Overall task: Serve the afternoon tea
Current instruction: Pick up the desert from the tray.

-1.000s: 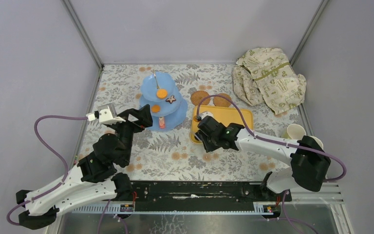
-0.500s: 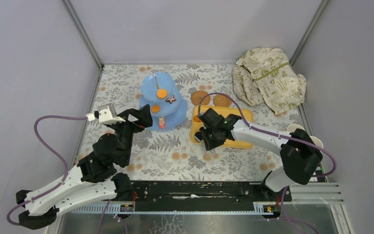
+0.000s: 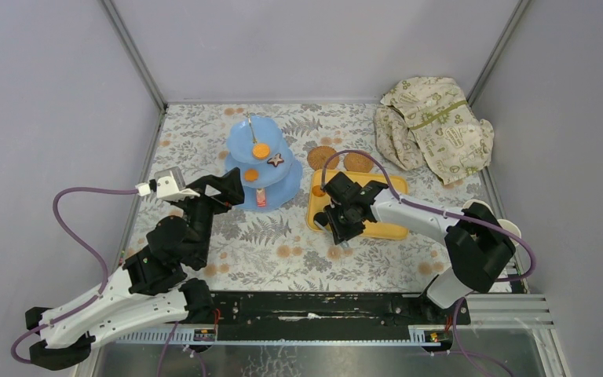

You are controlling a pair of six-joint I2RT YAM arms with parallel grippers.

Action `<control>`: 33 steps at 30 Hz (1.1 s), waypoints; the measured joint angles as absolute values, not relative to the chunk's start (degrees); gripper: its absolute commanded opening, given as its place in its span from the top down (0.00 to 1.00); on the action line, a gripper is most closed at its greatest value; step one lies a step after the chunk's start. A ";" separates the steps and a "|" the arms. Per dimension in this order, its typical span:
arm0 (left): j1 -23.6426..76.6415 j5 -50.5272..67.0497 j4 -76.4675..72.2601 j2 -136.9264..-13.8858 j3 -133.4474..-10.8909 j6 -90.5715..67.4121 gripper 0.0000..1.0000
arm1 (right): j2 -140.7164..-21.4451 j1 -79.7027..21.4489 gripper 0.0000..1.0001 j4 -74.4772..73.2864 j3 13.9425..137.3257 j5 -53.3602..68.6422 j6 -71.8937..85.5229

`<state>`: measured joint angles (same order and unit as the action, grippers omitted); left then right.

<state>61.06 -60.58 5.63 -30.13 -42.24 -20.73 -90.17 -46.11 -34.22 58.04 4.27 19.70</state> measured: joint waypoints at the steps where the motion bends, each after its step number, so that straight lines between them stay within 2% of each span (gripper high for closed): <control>1: 61.06 -60.58 5.61 -30.13 -42.24 -20.71 0.00 | -90.17 -46.04 0.63 -34.37 58.06 4.27 19.68; 33: 61.06 -60.38 5.13 -29.76 -42.24 -20.36 0.00 | -93.60 -43.20 0.63 -38.39 61.39 9.26 18.26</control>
